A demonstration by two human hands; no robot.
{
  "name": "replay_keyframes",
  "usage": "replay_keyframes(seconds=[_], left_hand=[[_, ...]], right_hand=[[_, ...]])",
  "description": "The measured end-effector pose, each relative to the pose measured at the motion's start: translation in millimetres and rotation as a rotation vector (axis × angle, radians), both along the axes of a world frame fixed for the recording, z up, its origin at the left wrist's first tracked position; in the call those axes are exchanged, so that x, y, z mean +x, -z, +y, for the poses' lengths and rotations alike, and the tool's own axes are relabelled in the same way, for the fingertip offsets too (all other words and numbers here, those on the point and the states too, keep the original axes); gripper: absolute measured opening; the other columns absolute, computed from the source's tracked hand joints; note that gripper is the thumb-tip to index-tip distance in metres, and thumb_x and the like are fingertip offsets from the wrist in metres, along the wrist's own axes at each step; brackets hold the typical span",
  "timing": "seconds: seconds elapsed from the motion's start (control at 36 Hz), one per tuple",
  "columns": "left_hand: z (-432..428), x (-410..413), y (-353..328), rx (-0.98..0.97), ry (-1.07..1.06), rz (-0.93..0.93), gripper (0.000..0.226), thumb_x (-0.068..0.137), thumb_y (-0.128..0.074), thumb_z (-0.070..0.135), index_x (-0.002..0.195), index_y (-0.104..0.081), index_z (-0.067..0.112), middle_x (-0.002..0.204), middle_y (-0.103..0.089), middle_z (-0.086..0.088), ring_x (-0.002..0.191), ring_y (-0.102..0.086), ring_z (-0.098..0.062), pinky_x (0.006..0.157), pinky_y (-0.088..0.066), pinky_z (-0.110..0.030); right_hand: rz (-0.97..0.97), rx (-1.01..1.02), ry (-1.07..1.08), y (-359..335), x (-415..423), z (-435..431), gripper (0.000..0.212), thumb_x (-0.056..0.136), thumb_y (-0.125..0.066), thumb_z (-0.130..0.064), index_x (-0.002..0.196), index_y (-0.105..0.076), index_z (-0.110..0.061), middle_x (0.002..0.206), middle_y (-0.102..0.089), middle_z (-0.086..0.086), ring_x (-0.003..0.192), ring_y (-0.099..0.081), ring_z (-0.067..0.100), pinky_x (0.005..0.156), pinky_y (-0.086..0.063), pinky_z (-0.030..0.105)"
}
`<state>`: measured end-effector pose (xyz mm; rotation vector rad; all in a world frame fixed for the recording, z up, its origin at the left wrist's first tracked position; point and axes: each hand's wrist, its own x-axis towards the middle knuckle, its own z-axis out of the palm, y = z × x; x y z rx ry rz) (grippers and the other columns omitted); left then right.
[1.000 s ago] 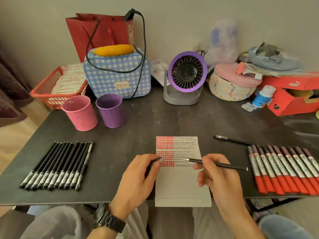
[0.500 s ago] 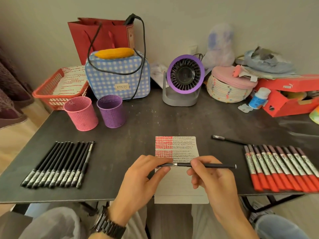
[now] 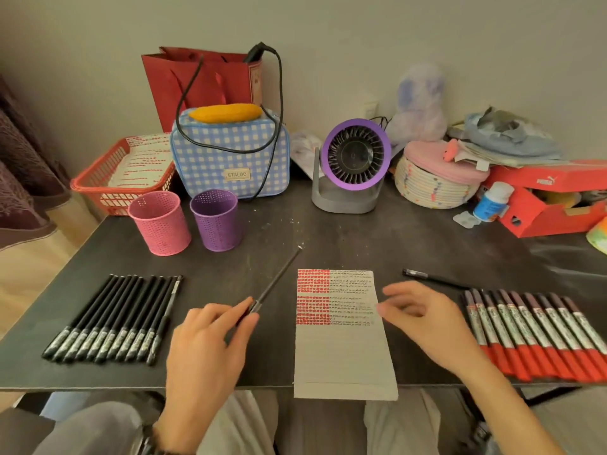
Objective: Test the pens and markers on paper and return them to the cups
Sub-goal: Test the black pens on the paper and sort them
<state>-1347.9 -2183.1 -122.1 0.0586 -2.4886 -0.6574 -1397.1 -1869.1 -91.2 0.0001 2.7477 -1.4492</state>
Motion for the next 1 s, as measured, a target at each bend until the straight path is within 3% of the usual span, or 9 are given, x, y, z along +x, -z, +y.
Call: replay_keyframes(seconds=[0.08,0.19,0.31,0.5,0.64,0.72,0.86,0.94,1.0], left_hand=[[-16.1,5.6,3.5,-0.068,-0.130,-0.054,0.030,0.094,-0.064,0.038,0.111,-0.079,0.019,0.083,-0.073,0.002,0.074,-0.059,-0.028,0.064,-0.050,-0.042],[-26.9,15.4,10.8,-0.209,-0.309,-0.123,0.035,0.089,-0.057,0.043,0.111,-0.079,0.028,0.083,-0.074,0.004,0.079,-0.059,-0.028,0.069,-0.044,-0.042],[-29.2,19.5,23.8,-0.289,-0.420,-0.119,0.034,0.092,-0.053,0.041,0.103,-0.081,0.026,0.082,-0.071,0.000,0.087,-0.056,-0.029,0.073,-0.037,-0.044],[-31.6,21.3,32.1,-0.320,-0.490,-0.111,0.033,0.092,-0.053,0.038,0.092,-0.080,0.021,0.091,-0.063,-0.006,0.086,-0.053,-0.033,0.071,-0.035,-0.044],[-32.5,23.6,29.6,-0.334,-0.459,-0.107,0.035,0.092,-0.054,0.035,0.117,-0.075,0.022,0.088,-0.066,-0.006,0.081,-0.057,-0.033,0.068,-0.038,-0.043],[-34.9,24.7,28.4,-0.335,-0.448,-0.133,0.033,0.095,-0.052,0.036,0.116,-0.076,0.026,0.086,-0.065,-0.003,0.078,-0.057,-0.030,0.069,-0.038,-0.043],[-41.4,25.3,26.5,-0.348,-0.453,-0.149,0.035,0.096,-0.050,0.034,0.116,-0.076,0.022,0.091,-0.062,-0.004,0.080,-0.057,-0.029,0.069,-0.039,-0.044],[-43.4,27.9,24.5,-0.363,-0.461,-0.171,0.035,0.093,-0.051,0.032,0.116,-0.075,0.020,0.094,-0.062,-0.005,0.080,-0.057,-0.029,0.068,-0.039,-0.044],[-42.0,28.3,23.1,-0.359,-0.459,-0.150,0.029,0.092,-0.059,0.027,0.114,-0.075,0.019,0.094,-0.062,-0.005,0.080,-0.058,-0.029,0.066,-0.041,-0.043]], right_hand=[[0.124,0.303,0.157,0.9,-31.3,30.5,0.025,0.086,-0.077,-0.039,0.109,-0.068,-0.037,0.100,-0.073,-0.016,0.077,-0.064,0.000,0.070,-0.046,0.022],[0.064,0.737,0.126,7.2,-62.4,58.5,0.045,0.094,-0.068,-0.036,0.138,-0.060,-0.028,0.134,-0.059,0.005,0.116,-0.059,0.028,0.095,-0.049,0.040],[0.002,0.861,0.081,14.3,-74.7,57.7,0.039,0.100,-0.058,-0.036,0.138,-0.060,-0.029,0.137,-0.057,0.003,0.121,-0.052,0.029,0.099,-0.049,0.043],[0.136,0.804,0.073,25.7,-79.5,37.3,0.029,0.102,-0.054,-0.036,0.129,-0.063,-0.029,0.125,-0.062,0.002,0.112,-0.056,0.025,0.090,-0.053,0.042],[0.278,0.666,0.014,30.6,-76.7,13.1,0.025,0.101,-0.056,-0.035,0.124,-0.064,-0.029,0.118,-0.065,-0.001,0.105,-0.059,0.020,0.084,-0.051,0.038],[0.400,0.547,-0.014,29.8,-70.3,-4.2,0.024,0.101,-0.057,-0.031,0.123,-0.066,-0.026,0.114,-0.068,-0.002,0.098,-0.058,0.018,0.081,-0.048,0.036],[0.579,0.361,-0.029,19.0,-50.7,-34.5,0.025,0.099,-0.061,-0.027,0.121,-0.072,-0.021,0.113,-0.071,-0.003,0.104,-0.049,0.010,0.084,-0.045,0.033],[0.592,0.255,-0.048,7.9,-34.3,-50.1,0.030,0.097,-0.058,-0.035,0.121,-0.073,-0.023,0.111,-0.071,-0.007,0.106,-0.051,0.011,0.086,-0.045,0.033],[0.510,0.142,-0.107,0.5,-20.6,-58.4,0.034,0.096,-0.054,-0.043,0.125,-0.069,-0.032,0.112,-0.068,-0.014,0.105,-0.058,0.006,0.083,-0.050,0.026]])
